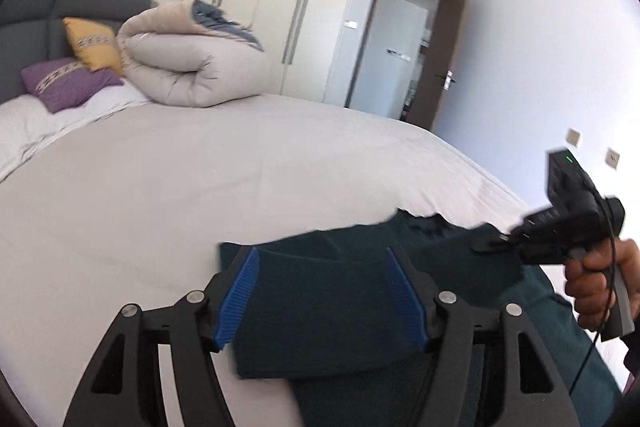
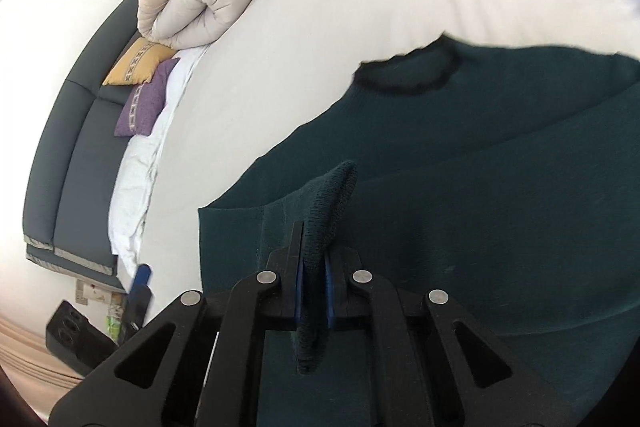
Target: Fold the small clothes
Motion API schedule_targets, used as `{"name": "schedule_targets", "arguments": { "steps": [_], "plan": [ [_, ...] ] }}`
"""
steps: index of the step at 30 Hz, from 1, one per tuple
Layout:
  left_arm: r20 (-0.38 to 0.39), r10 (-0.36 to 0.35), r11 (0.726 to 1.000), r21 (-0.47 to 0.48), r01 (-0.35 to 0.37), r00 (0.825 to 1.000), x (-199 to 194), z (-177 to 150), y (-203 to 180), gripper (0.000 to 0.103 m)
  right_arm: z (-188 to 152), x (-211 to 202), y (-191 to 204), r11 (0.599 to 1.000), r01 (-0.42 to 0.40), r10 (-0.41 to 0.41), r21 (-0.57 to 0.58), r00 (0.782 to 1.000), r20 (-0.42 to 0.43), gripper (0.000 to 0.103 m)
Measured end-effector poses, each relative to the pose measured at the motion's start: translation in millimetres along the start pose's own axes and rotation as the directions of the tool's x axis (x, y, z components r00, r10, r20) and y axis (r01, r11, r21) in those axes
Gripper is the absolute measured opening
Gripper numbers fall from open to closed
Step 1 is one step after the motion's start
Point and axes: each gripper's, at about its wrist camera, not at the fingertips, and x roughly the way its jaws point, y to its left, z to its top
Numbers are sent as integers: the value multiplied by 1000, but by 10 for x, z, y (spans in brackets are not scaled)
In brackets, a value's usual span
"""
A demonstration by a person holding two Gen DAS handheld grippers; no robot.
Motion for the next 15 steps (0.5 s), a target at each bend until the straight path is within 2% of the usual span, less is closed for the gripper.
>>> {"name": "schedule_targets", "arguments": {
  "steps": [2,5,6,8,10,15],
  "plan": [
    [-54,3,991,-131,-10,999,145,62,417,64,133,-178,-122,998,71,-70,-4,997,24,6],
    [-122,-27,970,-245,-3,992,380,42,809,37,282,-360,-375,988,153,-154,19,987,53,7],
    [-135,-35,966,-259,-1,990,446,23,846,37,316,-398,-474,984,175,-176,29,983,59,7],
    [-154,-57,965,-264,14,986,575,-3,814,36,354,-453,-654,977,207,-210,46,976,61,6],
    [-180,-87,967,-253,40,980,655,-62,705,31,396,-460,-769,968,245,-247,50,967,56,6],
    [-233,-129,983,-157,94,964,763,-145,366,31,543,-463,-1089,953,297,-301,61,952,64,6]
  ]
}}
